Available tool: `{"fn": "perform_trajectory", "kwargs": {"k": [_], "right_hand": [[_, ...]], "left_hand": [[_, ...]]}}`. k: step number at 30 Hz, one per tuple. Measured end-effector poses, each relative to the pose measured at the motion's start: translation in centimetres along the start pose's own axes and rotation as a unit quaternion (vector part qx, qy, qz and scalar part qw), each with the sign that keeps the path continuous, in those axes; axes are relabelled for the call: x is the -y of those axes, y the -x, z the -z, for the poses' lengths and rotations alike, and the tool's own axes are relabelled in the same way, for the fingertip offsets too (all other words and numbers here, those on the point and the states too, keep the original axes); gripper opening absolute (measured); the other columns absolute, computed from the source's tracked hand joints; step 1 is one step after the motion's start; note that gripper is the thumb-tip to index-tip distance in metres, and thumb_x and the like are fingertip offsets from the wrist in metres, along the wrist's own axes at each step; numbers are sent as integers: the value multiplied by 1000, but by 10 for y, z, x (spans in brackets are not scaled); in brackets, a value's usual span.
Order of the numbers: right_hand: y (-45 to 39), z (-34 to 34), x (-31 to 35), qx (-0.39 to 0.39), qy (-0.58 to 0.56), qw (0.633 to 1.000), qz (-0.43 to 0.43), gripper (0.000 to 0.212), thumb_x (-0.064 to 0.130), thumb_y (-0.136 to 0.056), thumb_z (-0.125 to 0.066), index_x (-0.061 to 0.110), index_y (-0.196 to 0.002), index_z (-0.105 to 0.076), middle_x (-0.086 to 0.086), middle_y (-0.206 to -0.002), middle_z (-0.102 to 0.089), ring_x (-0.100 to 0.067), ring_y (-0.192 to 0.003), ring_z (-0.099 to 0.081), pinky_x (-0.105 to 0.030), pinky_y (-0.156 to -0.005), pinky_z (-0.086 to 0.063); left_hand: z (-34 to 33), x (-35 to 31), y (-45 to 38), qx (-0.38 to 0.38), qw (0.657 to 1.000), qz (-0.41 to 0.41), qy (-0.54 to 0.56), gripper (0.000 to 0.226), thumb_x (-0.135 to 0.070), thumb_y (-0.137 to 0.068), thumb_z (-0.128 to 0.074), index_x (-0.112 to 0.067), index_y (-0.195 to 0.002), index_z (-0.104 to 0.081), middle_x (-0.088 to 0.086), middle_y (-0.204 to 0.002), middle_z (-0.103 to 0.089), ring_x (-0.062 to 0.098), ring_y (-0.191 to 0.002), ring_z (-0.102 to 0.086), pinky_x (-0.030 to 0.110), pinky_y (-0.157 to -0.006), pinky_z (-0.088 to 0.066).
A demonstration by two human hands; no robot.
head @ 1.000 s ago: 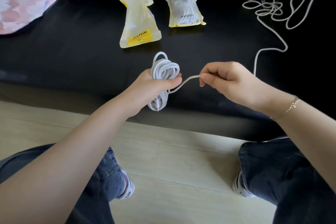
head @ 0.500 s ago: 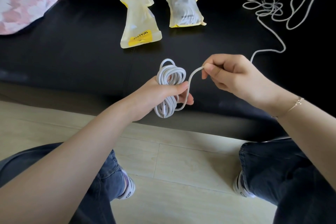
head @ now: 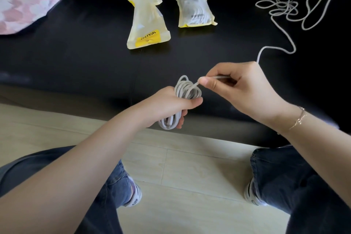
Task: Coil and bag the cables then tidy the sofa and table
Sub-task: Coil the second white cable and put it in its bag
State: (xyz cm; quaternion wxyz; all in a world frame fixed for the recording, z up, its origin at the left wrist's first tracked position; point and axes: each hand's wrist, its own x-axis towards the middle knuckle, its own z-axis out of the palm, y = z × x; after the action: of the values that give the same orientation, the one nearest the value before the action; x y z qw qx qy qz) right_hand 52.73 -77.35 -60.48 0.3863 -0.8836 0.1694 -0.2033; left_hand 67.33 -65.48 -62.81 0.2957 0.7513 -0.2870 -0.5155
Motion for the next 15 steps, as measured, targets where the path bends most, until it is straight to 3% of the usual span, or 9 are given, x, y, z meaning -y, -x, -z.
{"fn": "perform_trajectory", "kwargs": {"k": [3,7,10,12,15], "right_hand": [[-5,6,-6,-51,10,997,-63,41,45,-90,-64,11,-67,-60,6,-51,-40,-9,-48,-35,-17,-48,-29],[-11,13,-14,-107,6,988,-115,43,46,-93,-58,11,-69,-62,6,-48,-42,-7,-44,-37,-11,-45,-28],[-8,11,-18,-95,46,989,-105,31,38,-97,-55,15,-77,-64,7,-48,-44,-8,-45,-39,-16,-48,-30],[-7,7,-19,-69,86,989,-100,25,32,-97,-53,16,-80,-62,5,-51,-44,-10,-46,-38,-26,-50,-32],[-3,-1,-17,-3,86,991,-99,26,28,-97,-52,14,-76,-59,3,-51,-44,-11,-47,-37,-28,-51,-32]], "left_hand": [[2,-5,1,-30,990,40,131,38,-46,-89,-67,-11,-78,-57,4,-62,-55,17,-52,-55,35,-64,-57],[16,-17,5,-49,944,62,321,36,-41,-96,-59,-12,-77,-51,3,-61,-47,15,-52,-47,28,-57,-51],[22,-17,8,-1,900,51,433,30,-34,-94,-63,-12,-75,-55,1,-62,-47,12,-52,-46,25,-54,-51],[20,-15,8,19,895,42,443,26,-28,-91,-67,-14,-70,-57,-1,-61,-45,9,-51,-44,23,-52,-50],[10,-14,10,22,900,43,434,23,-24,-87,-71,-17,-71,-56,-4,-58,-44,8,-49,-43,20,-51,-49]]}}
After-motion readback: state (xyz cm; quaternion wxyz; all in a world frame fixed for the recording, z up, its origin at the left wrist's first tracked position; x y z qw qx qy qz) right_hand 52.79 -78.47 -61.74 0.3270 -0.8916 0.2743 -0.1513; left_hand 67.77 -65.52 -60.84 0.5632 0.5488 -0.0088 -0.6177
